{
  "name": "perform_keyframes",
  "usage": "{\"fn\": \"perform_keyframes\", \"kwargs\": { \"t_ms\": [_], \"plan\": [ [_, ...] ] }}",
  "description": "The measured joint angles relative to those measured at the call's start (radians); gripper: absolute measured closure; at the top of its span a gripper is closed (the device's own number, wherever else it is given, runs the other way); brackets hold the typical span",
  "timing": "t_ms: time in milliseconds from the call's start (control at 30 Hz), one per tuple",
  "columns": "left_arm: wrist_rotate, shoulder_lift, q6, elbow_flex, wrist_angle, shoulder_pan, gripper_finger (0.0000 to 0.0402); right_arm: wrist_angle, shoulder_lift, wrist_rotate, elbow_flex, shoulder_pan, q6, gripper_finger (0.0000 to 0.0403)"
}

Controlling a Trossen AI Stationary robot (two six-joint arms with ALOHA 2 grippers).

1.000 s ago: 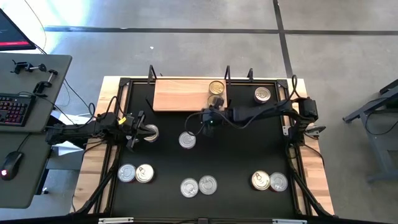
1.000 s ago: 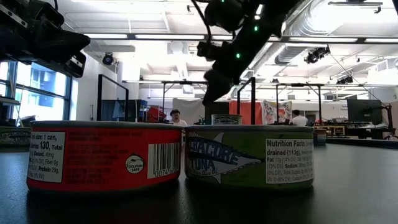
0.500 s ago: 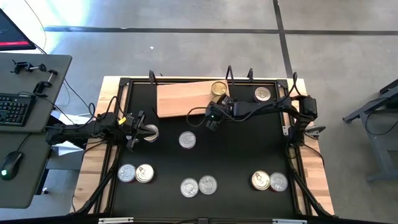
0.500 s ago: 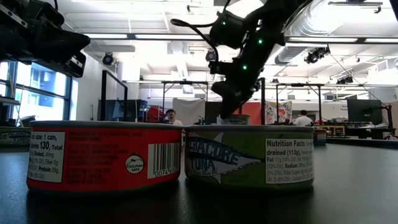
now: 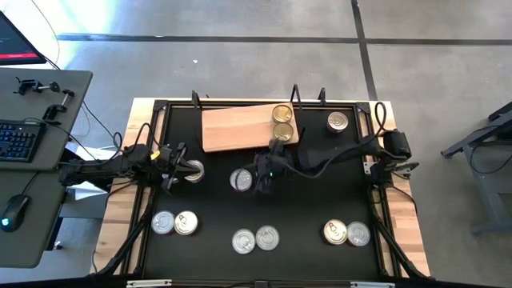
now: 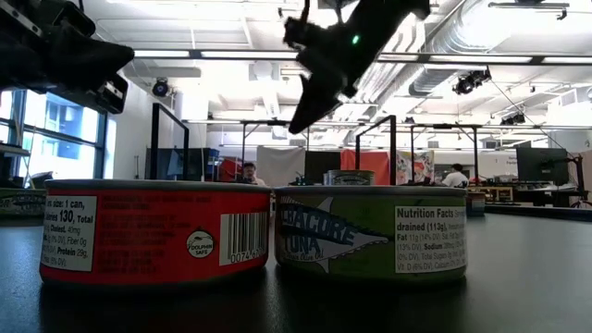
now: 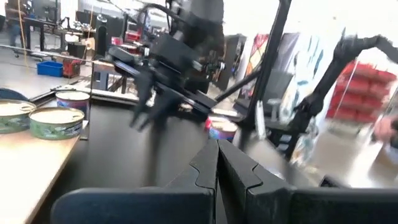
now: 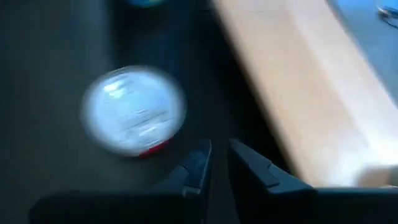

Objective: Stack canned seafood by type on shelf
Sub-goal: Adjust the shelf on the table

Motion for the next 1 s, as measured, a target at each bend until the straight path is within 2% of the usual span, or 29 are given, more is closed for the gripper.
{"fn": "perform_keyframes", "kwargs": {
  "t_ms": [100, 233, 367, 467, 600, 733, 800, 1000],
  "plan": [
    [0.0, 0.0, -0.138, 0.0, 0.014, 0.0, 0.0402, -0.125, 0.0, -0.066, 0.032, 0.077, 0.023, 0.0371],
    [-0.005, 0.001, -0.11, 0.0, 0.022, 0.0, 0.0401, -0.277, 0.0, -0.11, 0.035, 0.183, 0.197, 0.0381],
    [-0.148, 0.011, -0.139, 0.0, 0.012, 0.001, 0.0401, -0.303, 0.0, -0.033, -0.007, 0.266, 0.374, 0.0386],
    [-0.215, 0.052, -0.144, 0.009, -0.011, 0.003, 0.0401, -0.321, 0.0, -0.019, -0.027, 0.308, 0.452, 0.0386],
    [-0.305, 0.134, -0.096, 0.072, -0.151, 0.011, 0.0402, -0.335, 0.0, 0.007, -0.027, 0.336, 0.47, 0.0386],
    [-0.48, 0.229, -0.024, 0.143, -0.295, 0.04, 0.0401, -0.323, 0.0, 0.078, -0.027, 0.334, 0.467, 0.0386],
    [-0.537, 0.274, 0.029, 0.164, -0.307, 0.061, 0.0401, -0.323, 0.0, 0.102, -0.027, 0.328, 0.467, 0.0386],
    [-0.604, 0.382, 0.219, 0.182, -0.245, 0.137, 0.0402, -0.322, 0.0, 0.122, -0.027, 0.309, 0.467, 0.0386]
  ]
}}
